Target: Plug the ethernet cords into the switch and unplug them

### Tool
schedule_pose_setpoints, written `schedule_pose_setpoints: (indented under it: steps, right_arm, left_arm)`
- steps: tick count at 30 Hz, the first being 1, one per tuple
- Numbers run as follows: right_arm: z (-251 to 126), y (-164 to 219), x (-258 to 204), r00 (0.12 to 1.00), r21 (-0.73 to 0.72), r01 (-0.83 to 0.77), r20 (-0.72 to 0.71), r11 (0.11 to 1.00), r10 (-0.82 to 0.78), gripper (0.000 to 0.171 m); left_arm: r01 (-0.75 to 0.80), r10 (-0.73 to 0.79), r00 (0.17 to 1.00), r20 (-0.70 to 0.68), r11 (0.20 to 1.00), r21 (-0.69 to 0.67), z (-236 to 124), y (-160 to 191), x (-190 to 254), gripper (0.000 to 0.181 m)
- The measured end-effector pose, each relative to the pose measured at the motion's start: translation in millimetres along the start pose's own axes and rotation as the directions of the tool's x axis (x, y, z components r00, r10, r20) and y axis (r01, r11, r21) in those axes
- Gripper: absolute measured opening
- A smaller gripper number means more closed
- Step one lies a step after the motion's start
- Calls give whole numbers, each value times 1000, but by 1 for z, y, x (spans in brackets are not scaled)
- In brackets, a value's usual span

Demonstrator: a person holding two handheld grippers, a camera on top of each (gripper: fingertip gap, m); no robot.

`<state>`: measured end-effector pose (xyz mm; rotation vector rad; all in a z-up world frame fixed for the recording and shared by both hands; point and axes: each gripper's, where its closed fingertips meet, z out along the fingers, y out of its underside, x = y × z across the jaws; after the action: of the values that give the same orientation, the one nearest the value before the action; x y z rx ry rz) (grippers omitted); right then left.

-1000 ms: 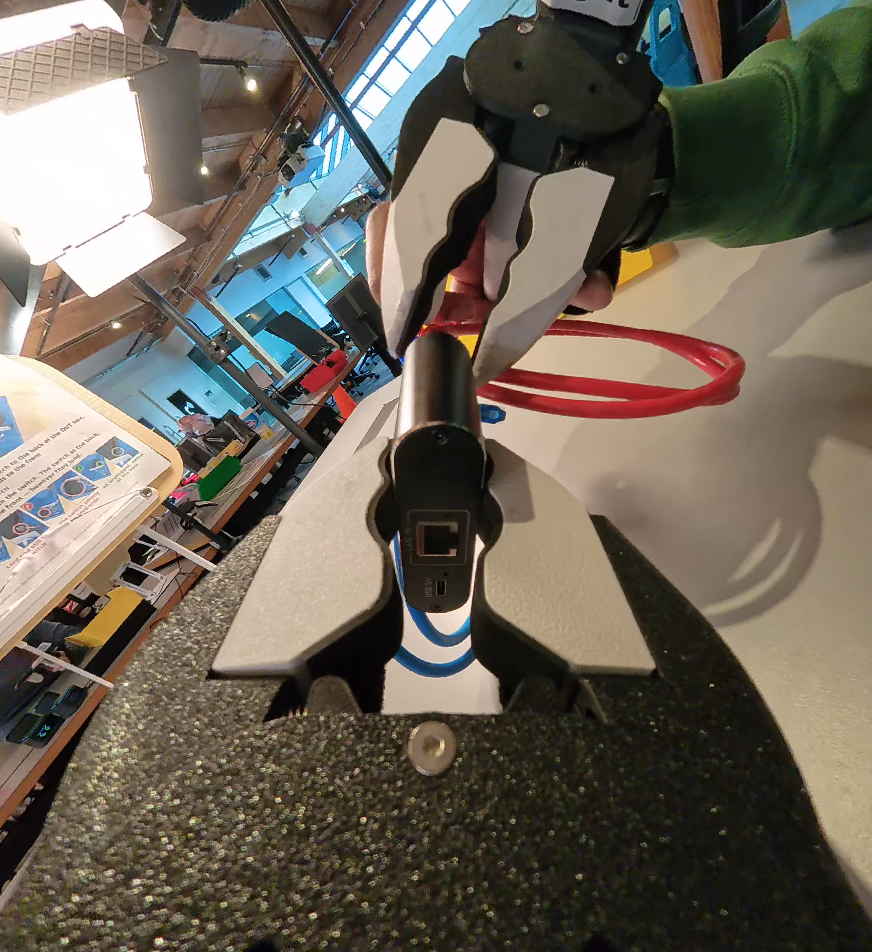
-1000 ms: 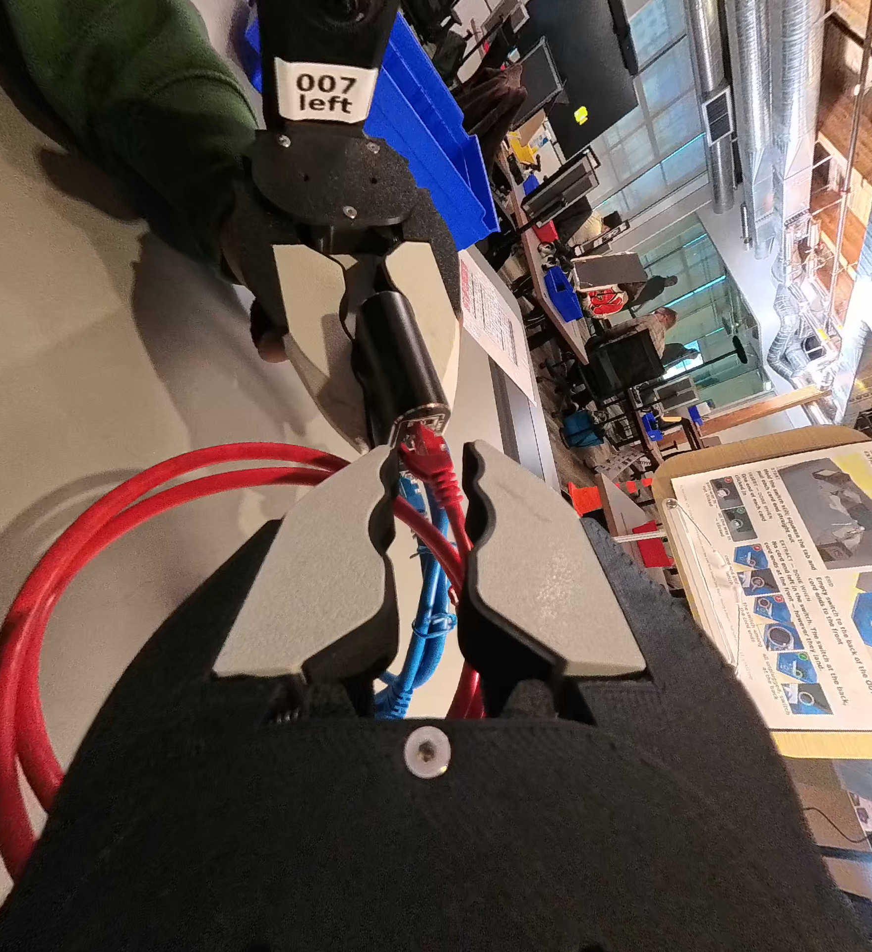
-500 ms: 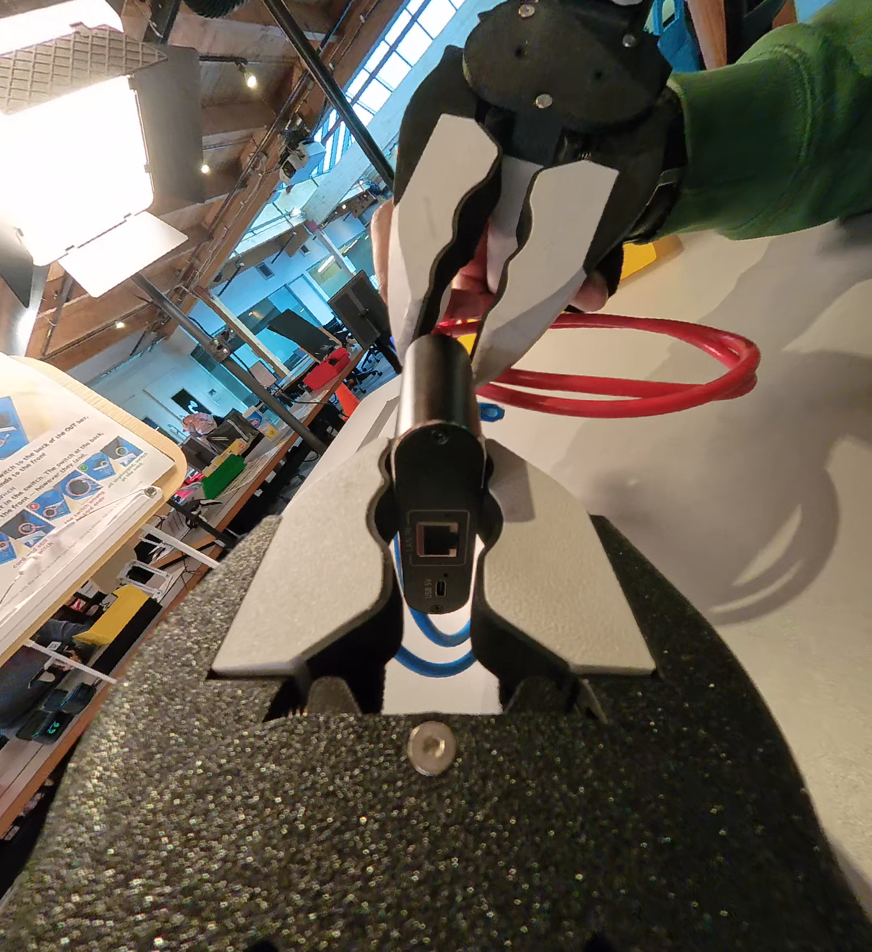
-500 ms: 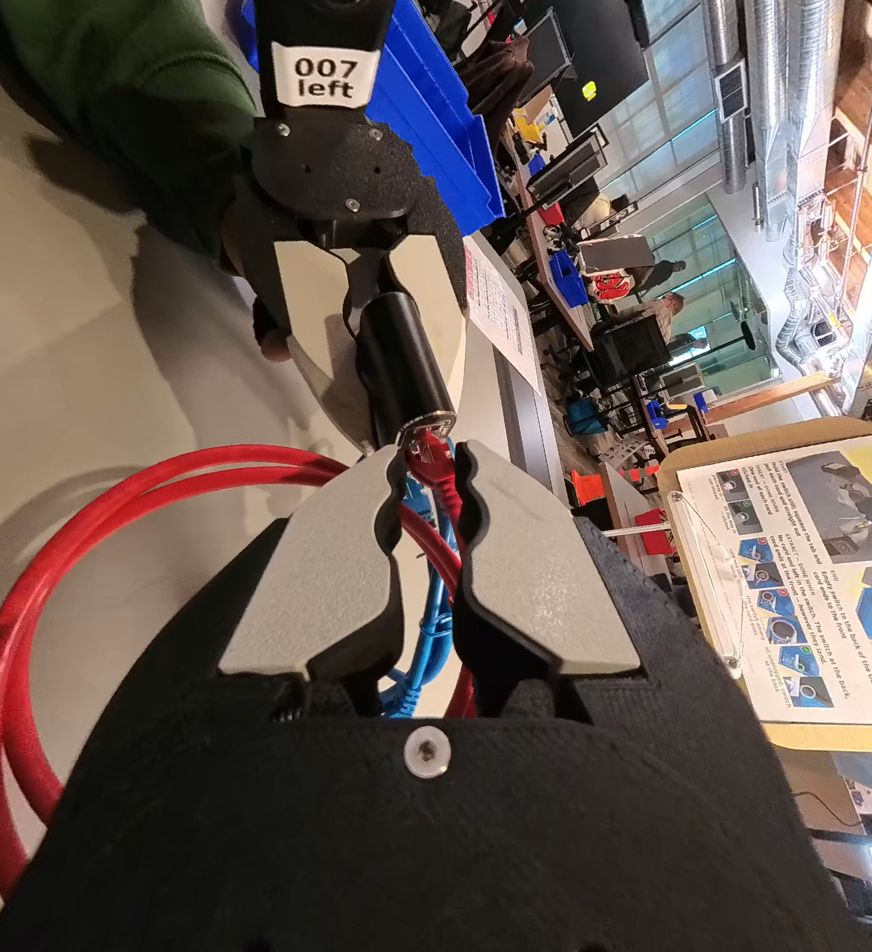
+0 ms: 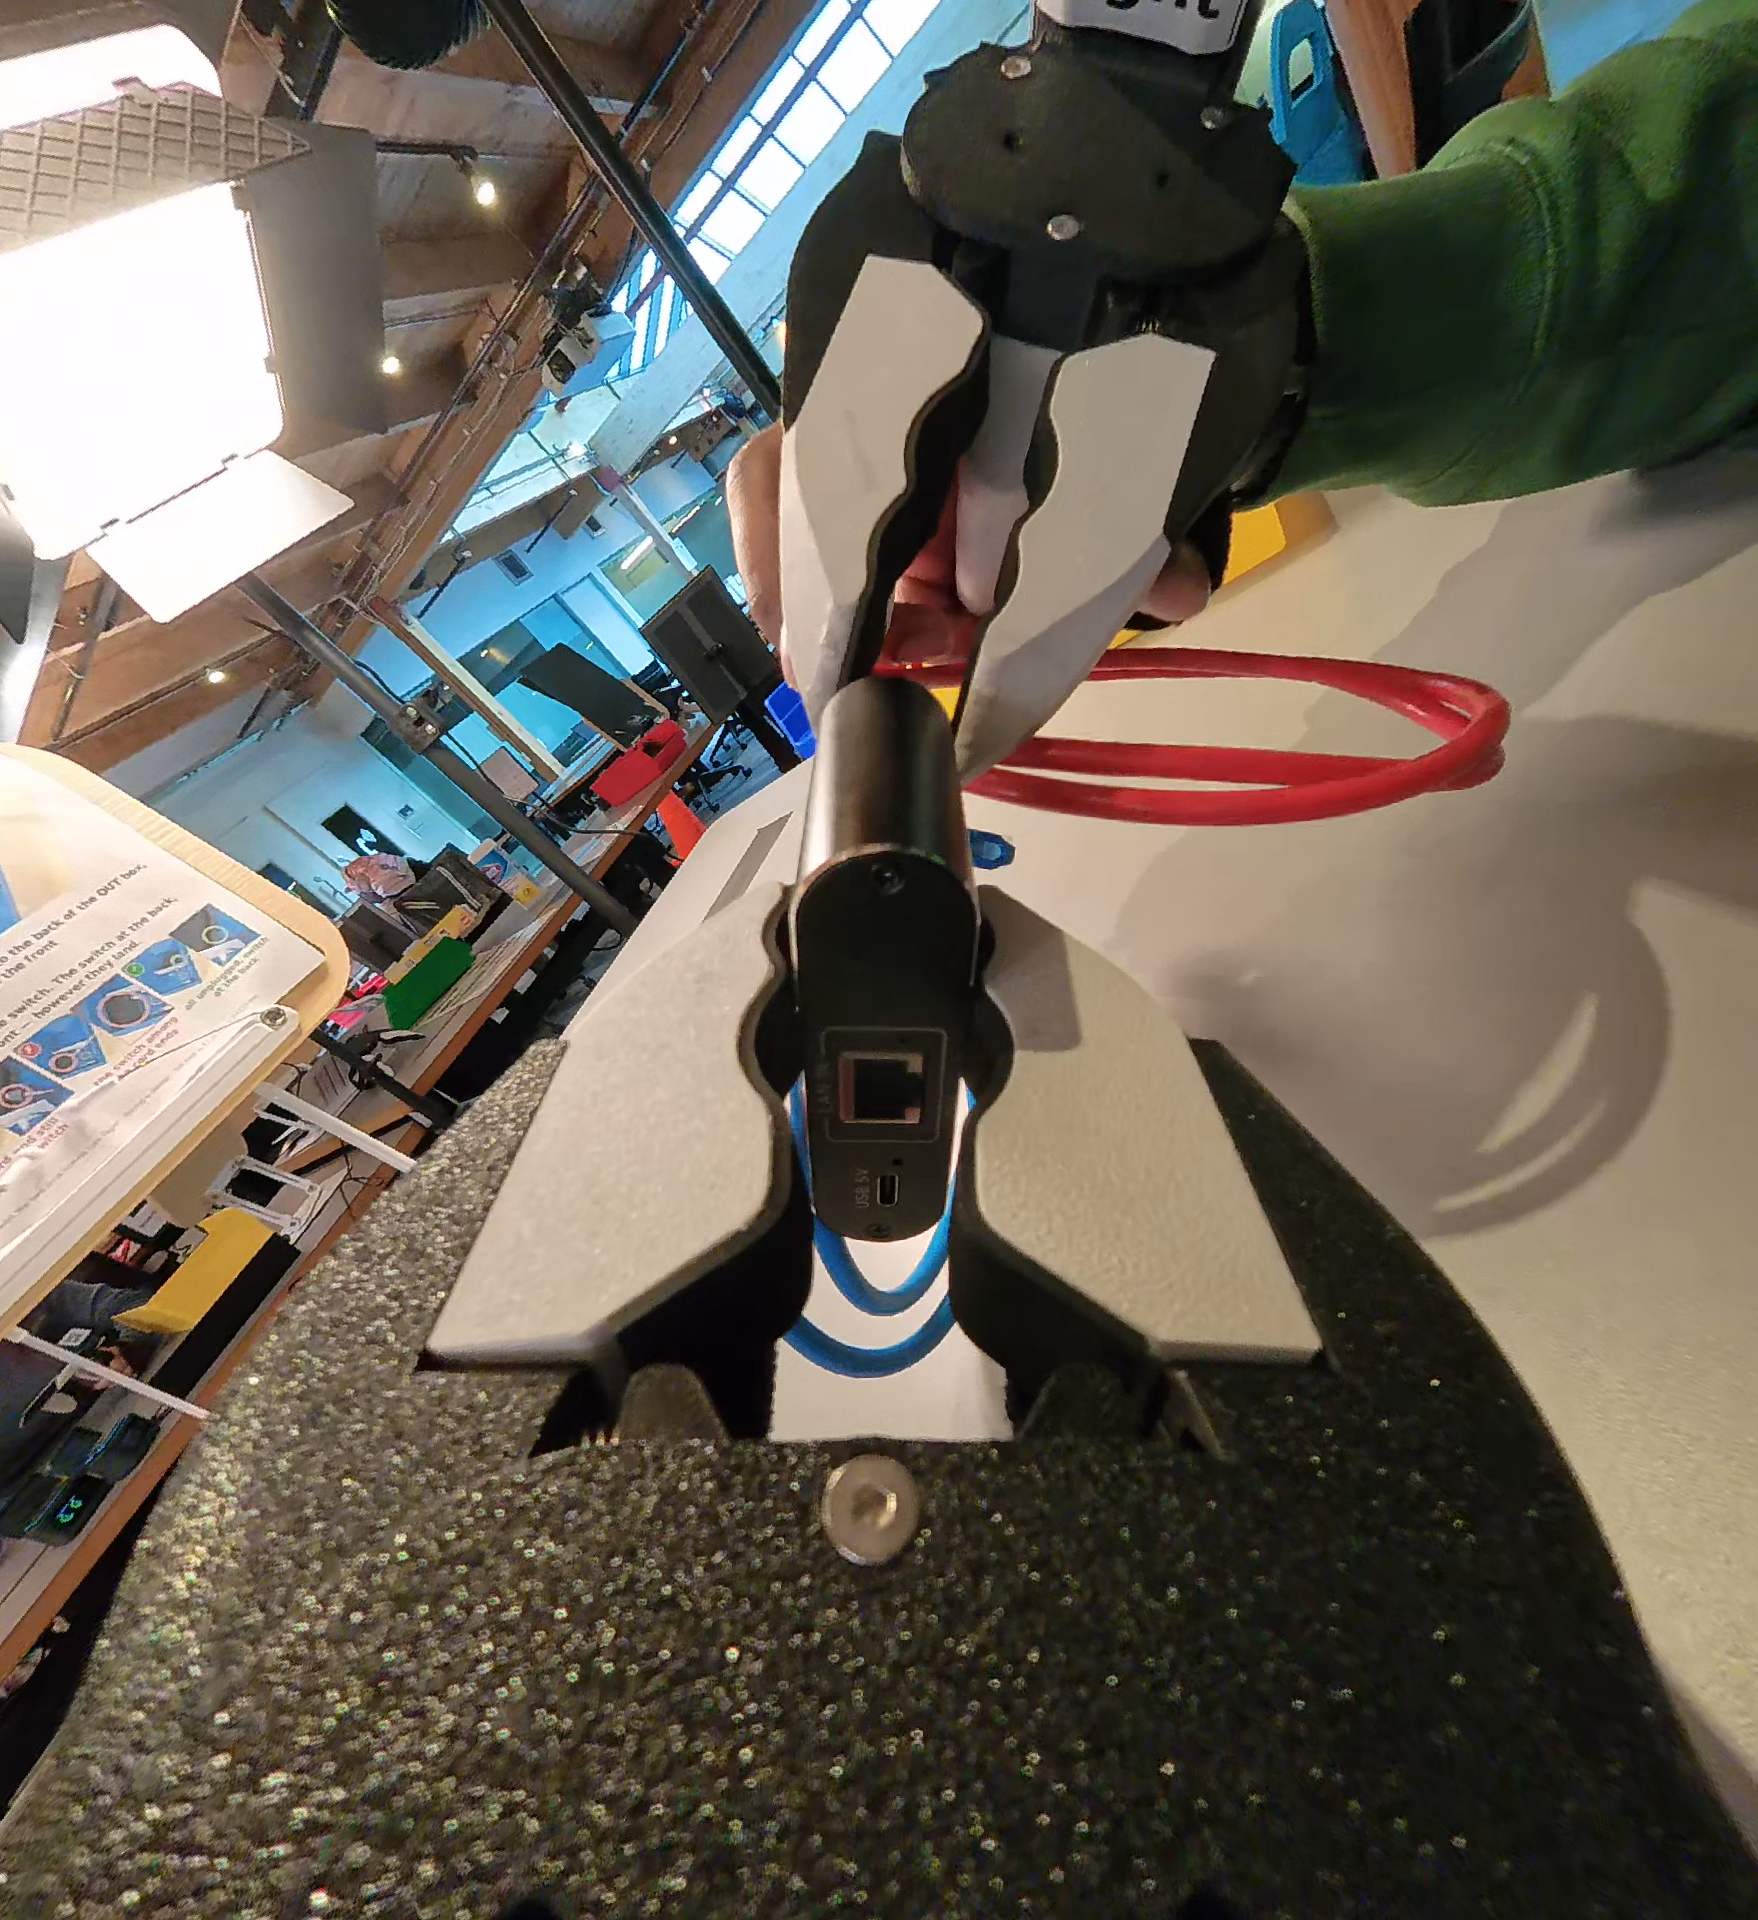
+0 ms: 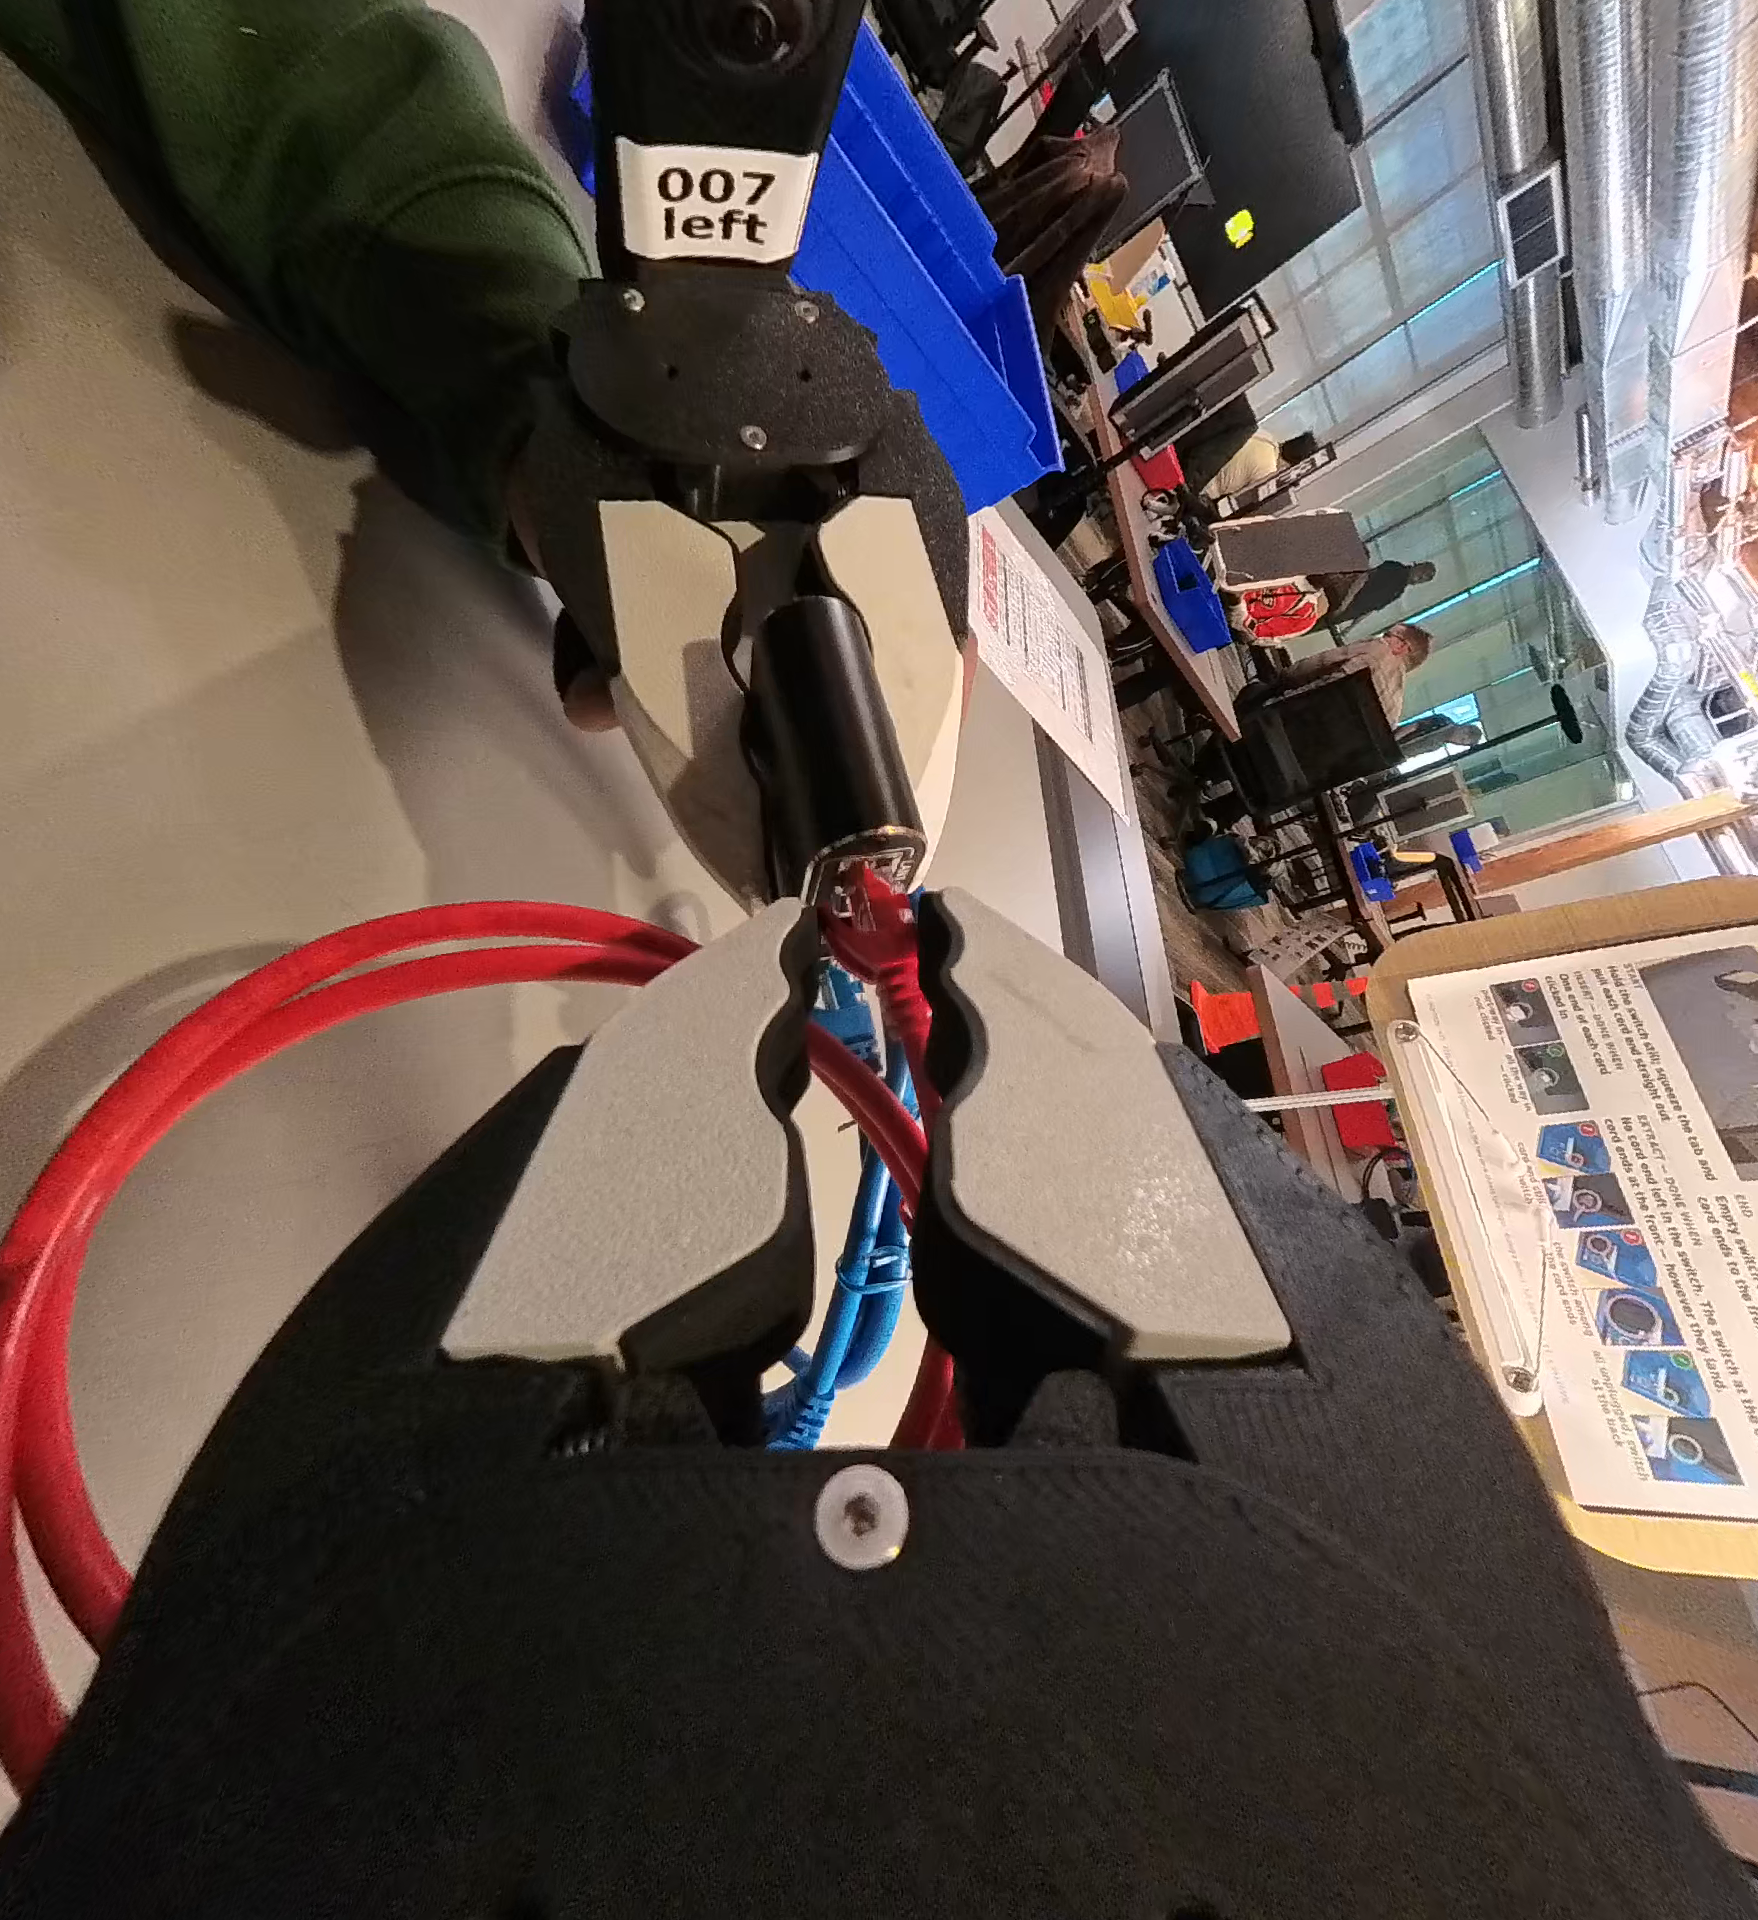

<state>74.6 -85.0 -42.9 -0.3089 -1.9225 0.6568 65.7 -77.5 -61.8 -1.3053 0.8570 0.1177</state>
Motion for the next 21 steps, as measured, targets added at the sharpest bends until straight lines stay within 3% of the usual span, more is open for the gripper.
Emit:
schedule_pose_setpoints:
  steps: [1, 7, 21]
  right_arm:
    - [0, 0, 0, 1000, 1, -4, 1, 1000, 4, 18]
    - [2, 0, 5, 999, -12, -35, -24, 999, 35, 17]
    - [11, 7, 15, 988, -116, -14, -155, 993, -5, 15]
  left_arm:
    - [1, -1, 1000, 1, 1000, 1, 0, 0, 0, 29]
    - [-4, 4, 1000, 23, 1000, -3, 0, -1, -4, 29]
    - [-190, 204, 973, 105, 974, -126, -4, 7, -17, 32]
